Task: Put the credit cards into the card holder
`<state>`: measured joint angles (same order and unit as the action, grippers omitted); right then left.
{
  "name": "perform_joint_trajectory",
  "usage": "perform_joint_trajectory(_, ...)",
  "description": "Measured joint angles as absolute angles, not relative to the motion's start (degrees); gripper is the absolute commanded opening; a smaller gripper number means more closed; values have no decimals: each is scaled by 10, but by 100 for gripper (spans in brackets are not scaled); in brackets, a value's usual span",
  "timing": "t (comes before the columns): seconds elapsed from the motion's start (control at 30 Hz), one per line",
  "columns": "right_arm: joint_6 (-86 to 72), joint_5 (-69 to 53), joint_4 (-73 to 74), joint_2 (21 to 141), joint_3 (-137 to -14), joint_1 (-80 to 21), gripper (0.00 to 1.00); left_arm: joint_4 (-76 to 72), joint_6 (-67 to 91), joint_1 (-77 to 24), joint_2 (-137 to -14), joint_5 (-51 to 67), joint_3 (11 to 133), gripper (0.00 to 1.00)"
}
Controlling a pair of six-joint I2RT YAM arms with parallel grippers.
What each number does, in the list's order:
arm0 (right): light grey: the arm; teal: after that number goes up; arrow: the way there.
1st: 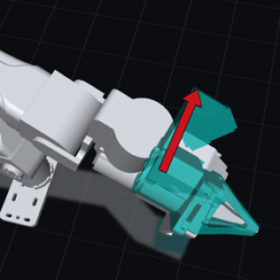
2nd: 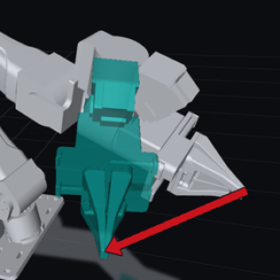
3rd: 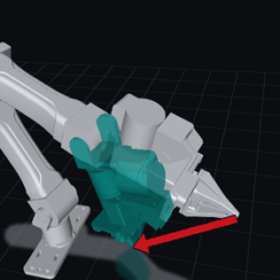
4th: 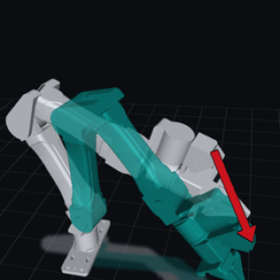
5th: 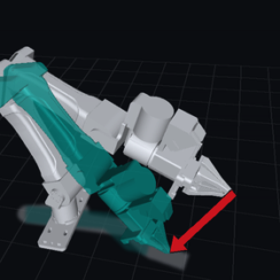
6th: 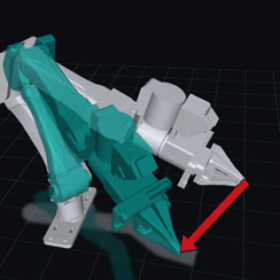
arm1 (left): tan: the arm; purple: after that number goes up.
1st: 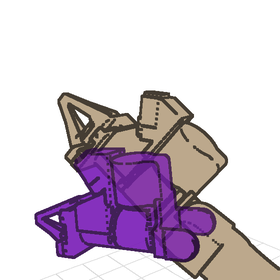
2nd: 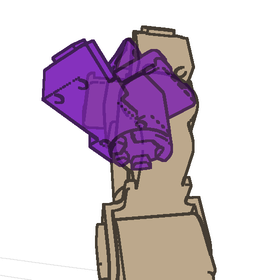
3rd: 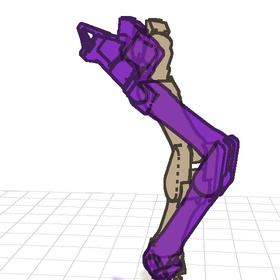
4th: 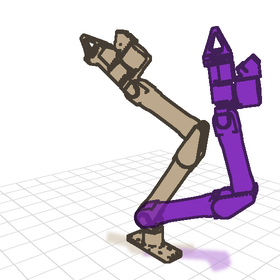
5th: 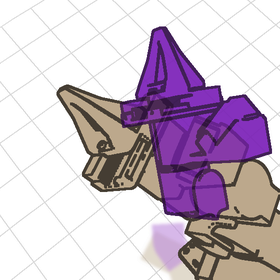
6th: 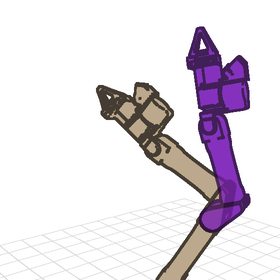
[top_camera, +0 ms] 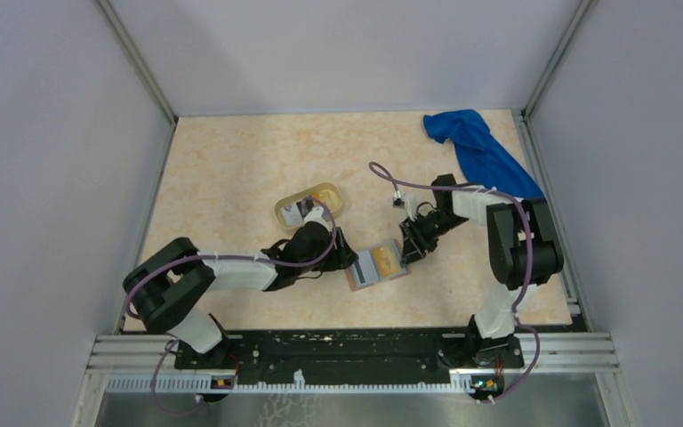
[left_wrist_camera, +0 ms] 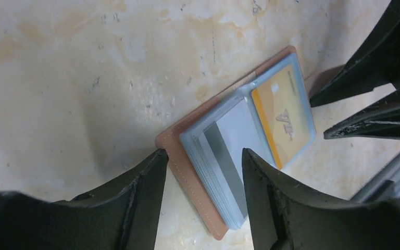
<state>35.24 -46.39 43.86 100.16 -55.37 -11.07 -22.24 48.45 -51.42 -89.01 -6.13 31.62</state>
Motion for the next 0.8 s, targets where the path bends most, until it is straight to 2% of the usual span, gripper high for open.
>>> perform_joint_trajectory(0.07, 358, -464, 447, 1009, -558, -111, 36, -199, 483, -517, -904, -72, 341, 48)
perform_joint_trajectory(0.2, 369, -464, 469, 1022, -564, -108, 31, -156, 478, -517, -925, -93, 376, 38)
perform_joint_trajectory(0.6, 395, -508, 518, 1044, -579, -153, 29, -118, 474, -517, -927, -109, 393, 36)
perform_joint_trajectory(0.8, 393, -510, 517, 1044, -582, -156, 28, -112, 468, -517, -926, -110, 396, 38)
